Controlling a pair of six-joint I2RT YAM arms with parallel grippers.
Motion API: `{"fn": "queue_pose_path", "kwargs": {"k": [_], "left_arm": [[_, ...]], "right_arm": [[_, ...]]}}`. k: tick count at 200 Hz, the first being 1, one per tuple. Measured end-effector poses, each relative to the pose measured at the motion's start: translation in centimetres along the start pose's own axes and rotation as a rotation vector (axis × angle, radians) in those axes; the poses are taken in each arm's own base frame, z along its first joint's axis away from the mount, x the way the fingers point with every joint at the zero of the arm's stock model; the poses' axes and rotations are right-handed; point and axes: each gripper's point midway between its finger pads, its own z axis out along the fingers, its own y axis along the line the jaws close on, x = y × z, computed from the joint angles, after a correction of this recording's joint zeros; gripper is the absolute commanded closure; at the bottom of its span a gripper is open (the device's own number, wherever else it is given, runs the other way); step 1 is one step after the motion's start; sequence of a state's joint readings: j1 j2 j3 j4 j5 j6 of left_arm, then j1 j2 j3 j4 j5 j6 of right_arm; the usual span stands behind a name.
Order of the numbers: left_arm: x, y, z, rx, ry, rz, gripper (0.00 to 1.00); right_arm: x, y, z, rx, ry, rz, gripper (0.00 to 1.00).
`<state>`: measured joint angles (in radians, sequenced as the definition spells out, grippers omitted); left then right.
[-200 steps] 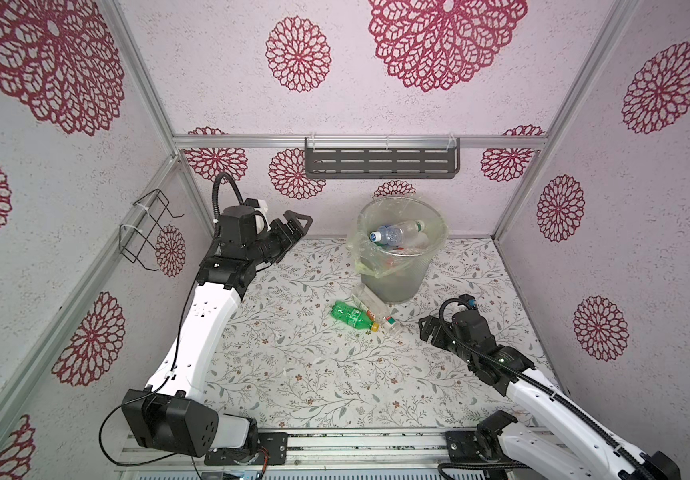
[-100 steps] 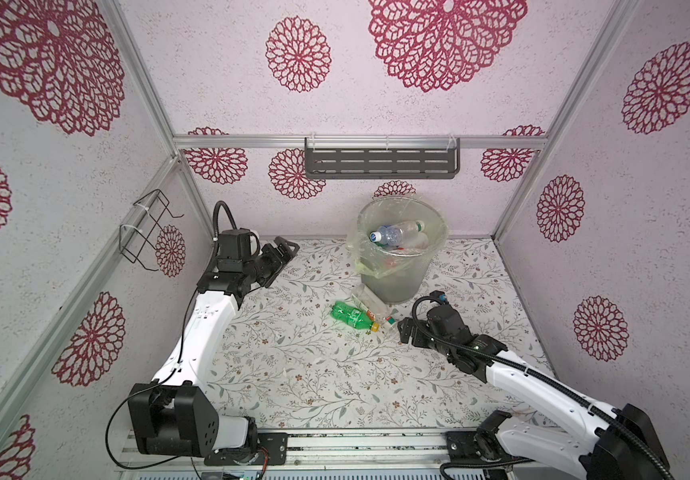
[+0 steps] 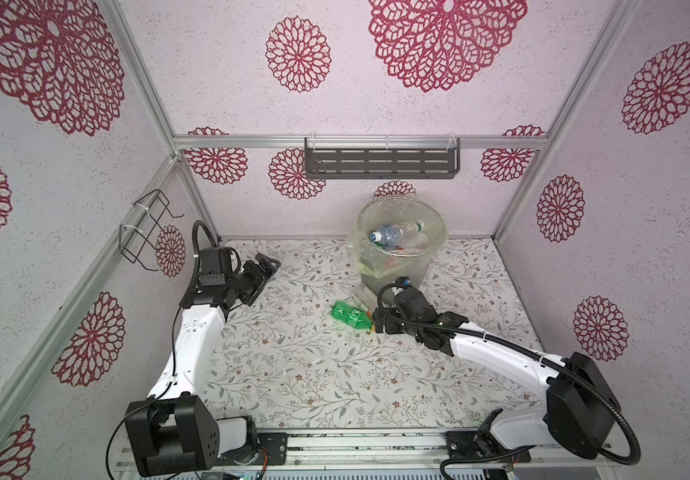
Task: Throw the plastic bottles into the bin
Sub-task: 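Withdraw the left gripper while the right gripper reaches toward the green soda bottle, then lower the right gripper onto the green yellow-capped soda bottle and close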
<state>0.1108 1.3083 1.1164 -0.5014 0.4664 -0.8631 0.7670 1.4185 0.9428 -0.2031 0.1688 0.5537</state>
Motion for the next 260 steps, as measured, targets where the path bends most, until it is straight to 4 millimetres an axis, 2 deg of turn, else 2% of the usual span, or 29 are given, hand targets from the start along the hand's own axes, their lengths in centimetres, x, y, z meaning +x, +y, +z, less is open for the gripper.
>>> {"fn": "queue_pose_path", "kwargs": {"k": [53, 118, 202, 260], "left_arm": [[-0.5, 2.0, -0.4, -0.024, 0.002, -0.045, 0.03], [-0.3, 3.0, -0.3, -0.029, 0.014, -0.068, 0.03], [0.1, 4.7, -0.3, -0.057, 0.02, -0.082, 0.03], [0.0, 5.0, -0.4, -0.061, 0.017, -0.085, 0.03]], "right_arm": [[1.0, 2.2, 2.6, -0.042, 0.071, -0.09, 0.01], [0.6, 5.4, 5.7, -0.075, 0.134, -0.203, 0.01], [1.4, 6.0, 9.0, -0.049, 0.194, -0.288, 0.01], [2.0, 6.0, 10.8, -0.031, 0.221, -0.315, 0.01]]}}
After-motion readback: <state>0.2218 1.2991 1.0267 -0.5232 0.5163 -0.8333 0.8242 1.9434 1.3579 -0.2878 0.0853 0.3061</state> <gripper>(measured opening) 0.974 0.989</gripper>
